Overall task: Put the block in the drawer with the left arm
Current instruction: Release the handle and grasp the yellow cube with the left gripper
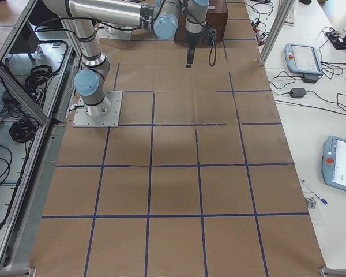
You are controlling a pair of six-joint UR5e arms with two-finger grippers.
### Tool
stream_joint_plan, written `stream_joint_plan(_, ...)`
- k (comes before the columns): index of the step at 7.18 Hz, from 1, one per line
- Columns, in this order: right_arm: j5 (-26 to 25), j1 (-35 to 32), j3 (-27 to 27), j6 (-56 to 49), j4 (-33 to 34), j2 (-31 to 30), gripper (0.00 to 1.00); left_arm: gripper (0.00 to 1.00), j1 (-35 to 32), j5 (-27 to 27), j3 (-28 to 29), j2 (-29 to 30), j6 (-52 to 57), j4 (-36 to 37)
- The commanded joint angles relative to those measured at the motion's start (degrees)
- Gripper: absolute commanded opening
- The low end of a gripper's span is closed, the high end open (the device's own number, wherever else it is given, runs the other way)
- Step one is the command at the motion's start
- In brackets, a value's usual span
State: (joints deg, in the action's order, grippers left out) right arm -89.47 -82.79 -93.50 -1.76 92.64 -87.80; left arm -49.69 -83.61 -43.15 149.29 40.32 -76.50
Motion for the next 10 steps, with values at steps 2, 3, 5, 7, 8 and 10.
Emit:
stream_joint_plan(2, 0.00, 0.00, -0.01, 0.00, -0.09, 0.00, 1.00, 0.66, 0.03, -0.24, 0.09, 0.65, -0.07, 0.56)
stream_joint_plan(3, 0.00, 0.00, -0.01, 0.00, 0.00, 0.00, 1.00, 0.52, 0.12, -0.32, 0.09, 0.65, -0.07, 0.56)
stream_joint_plan(5, 0.00, 0.00, -0.01, 0.00, 0.00, 0.00, 1.00, 0.32, 0.21, -0.50, 0.61, 0.30, -0.07, 0.56)
stream_joint_plan(7, 0.00, 0.00, -0.01, 0.00, 0.00, 0.00, 1.00, 0.32, 0.30, -4.85, 0.44, -3.37, 0.19, -0.84)
stream_joint_plan(8, 0.00, 0.00, -0.01, 0.00, -0.09, 0.00, 1.00, 0.32, 0.38, -5.50, -0.61, -6.79, 0.20, -3.11)
stream_joint_plan(10, 0.00, 0.00, -0.01, 0.00, 0.00, 0.00, 1.00, 0.32, 0.47, -5.60, -0.88, -11.81, 0.46, -11.26)
